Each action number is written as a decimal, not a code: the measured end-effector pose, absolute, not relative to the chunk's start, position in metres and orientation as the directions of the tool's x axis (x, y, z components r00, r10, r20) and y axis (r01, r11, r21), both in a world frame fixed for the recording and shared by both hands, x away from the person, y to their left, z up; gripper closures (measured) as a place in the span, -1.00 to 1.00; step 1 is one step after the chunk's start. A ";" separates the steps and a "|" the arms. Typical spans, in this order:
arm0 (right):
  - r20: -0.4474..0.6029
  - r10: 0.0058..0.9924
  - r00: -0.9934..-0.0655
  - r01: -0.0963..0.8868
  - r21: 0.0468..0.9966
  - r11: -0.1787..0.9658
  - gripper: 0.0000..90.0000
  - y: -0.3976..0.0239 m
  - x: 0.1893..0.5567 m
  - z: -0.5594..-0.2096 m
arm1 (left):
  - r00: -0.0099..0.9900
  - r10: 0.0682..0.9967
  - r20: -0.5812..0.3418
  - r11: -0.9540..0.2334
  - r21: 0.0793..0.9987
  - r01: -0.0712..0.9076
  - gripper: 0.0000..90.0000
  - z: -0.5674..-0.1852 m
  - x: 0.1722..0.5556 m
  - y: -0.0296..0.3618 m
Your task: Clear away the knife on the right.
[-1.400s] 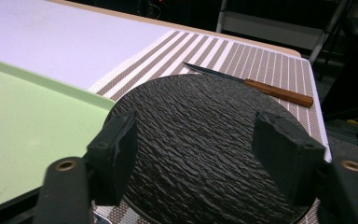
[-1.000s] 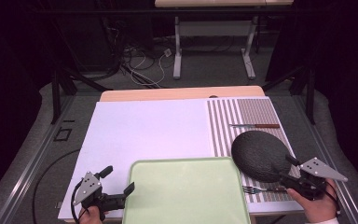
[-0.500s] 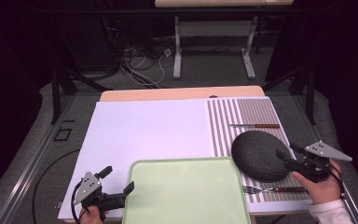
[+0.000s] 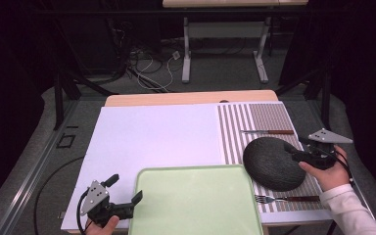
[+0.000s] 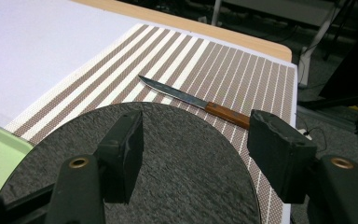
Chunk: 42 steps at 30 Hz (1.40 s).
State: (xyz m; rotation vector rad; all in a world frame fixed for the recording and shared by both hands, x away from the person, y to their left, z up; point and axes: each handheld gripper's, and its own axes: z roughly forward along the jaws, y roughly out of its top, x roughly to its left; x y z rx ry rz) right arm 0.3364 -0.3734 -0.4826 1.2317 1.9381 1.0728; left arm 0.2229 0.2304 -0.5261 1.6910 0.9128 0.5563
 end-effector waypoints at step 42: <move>-0.058 0.960 -0.273 0.602 0.768 0.217 0.89 -0.389 0.459 -0.503 | 0.589 0.801 -0.105 -0.106 0.944 0.312 -0.99 -0.528 0.225 0.235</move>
